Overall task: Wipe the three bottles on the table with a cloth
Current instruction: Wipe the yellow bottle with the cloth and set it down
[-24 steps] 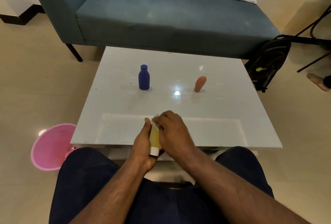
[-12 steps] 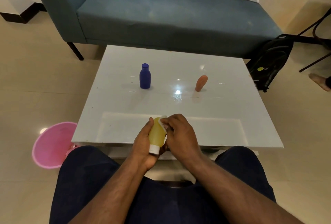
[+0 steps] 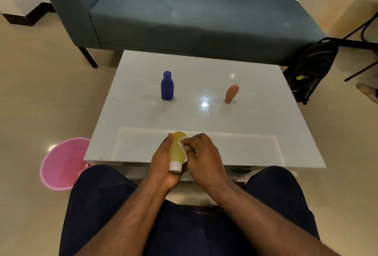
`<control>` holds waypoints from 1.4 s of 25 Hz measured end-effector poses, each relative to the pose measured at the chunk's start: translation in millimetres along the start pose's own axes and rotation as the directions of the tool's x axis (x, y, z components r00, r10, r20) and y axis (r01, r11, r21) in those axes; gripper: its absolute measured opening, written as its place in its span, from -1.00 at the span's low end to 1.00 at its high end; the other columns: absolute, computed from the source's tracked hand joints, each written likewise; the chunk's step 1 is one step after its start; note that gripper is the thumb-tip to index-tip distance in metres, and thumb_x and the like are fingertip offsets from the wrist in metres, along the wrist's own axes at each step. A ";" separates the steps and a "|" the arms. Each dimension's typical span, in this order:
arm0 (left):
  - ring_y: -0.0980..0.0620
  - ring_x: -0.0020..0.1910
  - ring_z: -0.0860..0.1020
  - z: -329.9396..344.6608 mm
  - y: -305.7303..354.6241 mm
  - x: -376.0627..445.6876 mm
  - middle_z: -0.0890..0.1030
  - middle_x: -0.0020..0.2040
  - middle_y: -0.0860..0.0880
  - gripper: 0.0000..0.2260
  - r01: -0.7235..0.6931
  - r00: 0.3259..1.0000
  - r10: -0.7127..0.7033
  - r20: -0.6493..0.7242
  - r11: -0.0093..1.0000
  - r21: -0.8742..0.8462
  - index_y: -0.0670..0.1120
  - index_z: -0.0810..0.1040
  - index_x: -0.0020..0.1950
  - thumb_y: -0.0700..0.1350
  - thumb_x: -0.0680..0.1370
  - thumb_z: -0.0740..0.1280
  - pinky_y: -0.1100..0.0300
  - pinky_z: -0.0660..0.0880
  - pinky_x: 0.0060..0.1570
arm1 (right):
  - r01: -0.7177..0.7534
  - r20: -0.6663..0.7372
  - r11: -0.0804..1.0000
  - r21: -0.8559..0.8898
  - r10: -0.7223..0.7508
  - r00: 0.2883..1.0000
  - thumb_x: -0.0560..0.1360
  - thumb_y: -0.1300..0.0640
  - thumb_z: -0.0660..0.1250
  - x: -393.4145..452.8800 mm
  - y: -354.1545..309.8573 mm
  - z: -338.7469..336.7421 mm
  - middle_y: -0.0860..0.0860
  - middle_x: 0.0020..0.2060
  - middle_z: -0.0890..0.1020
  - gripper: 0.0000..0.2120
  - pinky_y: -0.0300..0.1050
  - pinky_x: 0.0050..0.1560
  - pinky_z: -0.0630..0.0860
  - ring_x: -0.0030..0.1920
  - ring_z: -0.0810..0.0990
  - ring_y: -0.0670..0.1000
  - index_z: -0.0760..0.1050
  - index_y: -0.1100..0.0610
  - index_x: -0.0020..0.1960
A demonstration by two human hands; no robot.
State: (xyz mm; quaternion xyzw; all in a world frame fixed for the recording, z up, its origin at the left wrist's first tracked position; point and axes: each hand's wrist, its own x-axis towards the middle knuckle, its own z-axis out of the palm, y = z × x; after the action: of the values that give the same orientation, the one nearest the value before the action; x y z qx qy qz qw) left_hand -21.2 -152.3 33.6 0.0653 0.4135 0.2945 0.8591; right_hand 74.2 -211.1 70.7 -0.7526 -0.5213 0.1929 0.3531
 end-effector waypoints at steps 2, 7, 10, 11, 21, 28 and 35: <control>-0.09 -0.10 0.67 -2.8 1.4 4.9 0.66 -0.06 -0.18 -0.56 0.014 1.000 -0.014 -0.002 0.996 -0.088 -0.20 0.53 0.30 0.11 0.59 0.35 0.05 0.66 -0.17 | 0.008 0.028 0.999 0.034 -0.009 1.000 0.54 0.28 0.24 -22.3 -6.6 4.9 -0.06 -0.02 0.50 -0.76 -0.48 0.03 0.37 -0.02 0.50 -0.18 0.59 0.10 0.12; -0.08 -0.07 0.67 0.6 1.9 6.6 0.67 0.00 -0.16 -0.57 -0.001 1.000 0.002 0.013 0.994 -0.111 -0.22 0.53 0.29 0.12 0.65 0.25 0.07 0.66 -0.15 | 0.027 0.034 0.999 0.044 -0.028 0.999 0.51 0.30 0.28 -14.8 1.6 2.4 -0.08 -0.06 0.54 -0.76 -0.43 0.00 0.41 -0.04 0.50 -0.18 0.62 0.08 0.07; -0.09 -0.09 0.67 0.8 1.4 3.9 0.68 -0.03 -0.15 -0.60 -0.017 1.000 0.015 -0.016 0.994 -0.111 -0.21 0.54 0.26 0.10 0.66 0.24 0.02 0.61 -0.09 | -0.014 -0.004 0.999 0.041 0.014 1.000 0.51 0.32 0.26 -10.2 -0.7 4.2 -0.07 -0.06 0.55 -0.77 -0.36 0.02 0.44 -0.03 0.50 -0.18 0.61 0.10 0.05; -0.09 -0.04 0.66 -0.4 2.1 4.6 0.68 -0.01 -0.16 -0.59 -0.025 0.999 0.021 -0.031 0.992 -0.122 -0.21 0.54 0.30 0.09 0.66 0.25 0.03 0.62 -0.08 | 0.010 0.009 0.999 0.047 -0.011 1.000 0.51 0.32 0.26 -16.4 -4.5 6.9 -0.06 -0.06 0.54 -0.78 -0.37 0.01 0.44 -0.03 0.50 -0.17 0.61 0.11 0.05; -0.11 -0.11 0.70 1.2 1.5 2.1 0.66 0.06 -0.18 -0.77 -0.117 0.992 0.113 -0.049 0.989 -0.088 0.01 0.57 0.29 -0.01 0.69 0.22 0.01 0.61 -0.11 | 0.054 0.031 0.998 -0.021 -0.053 0.998 0.50 0.34 0.25 -16.7 -3.6 6.1 -0.02 -0.05 0.57 -0.75 -0.21 0.02 0.51 -0.04 0.54 -0.09 0.62 0.14 0.06; -0.12 -0.09 0.65 -1.4 4.7 5.0 0.64 -0.02 -0.19 -0.79 -0.101 0.993 0.090 -0.072 0.979 -0.174 -0.03 0.55 0.27 -0.01 0.68 0.25 0.08 0.64 -0.28 | 0.144 0.046 0.989 -0.020 -0.143 0.989 0.49 0.34 0.29 -23.1 8.0 5.5 -0.03 -0.05 0.60 -0.74 -0.21 0.00 0.53 -0.04 0.55 -0.11 0.61 0.11 0.09; -0.11 0.02 0.67 -4.0 4.9 7.8 0.64 0.13 -0.21 -0.71 -0.104 0.991 0.088 -0.097 0.981 -0.166 -0.08 0.53 0.35 0.00 0.68 0.24 0.06 0.67 -0.24 | 0.197 0.074 0.980 0.026 -0.199 0.977 0.47 0.36 0.29 -27.2 -3.6 7.9 -0.02 -0.03 0.60 -0.74 -0.30 0.02 0.50 -0.01 0.55 -0.10 0.63 0.12 0.06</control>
State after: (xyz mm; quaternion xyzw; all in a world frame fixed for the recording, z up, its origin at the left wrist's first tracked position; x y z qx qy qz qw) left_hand -22.6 -144.4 27.6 -0.0019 0.4209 0.3726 0.8270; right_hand 56.3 -232.8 65.8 -0.6857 -0.6049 0.1903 0.3572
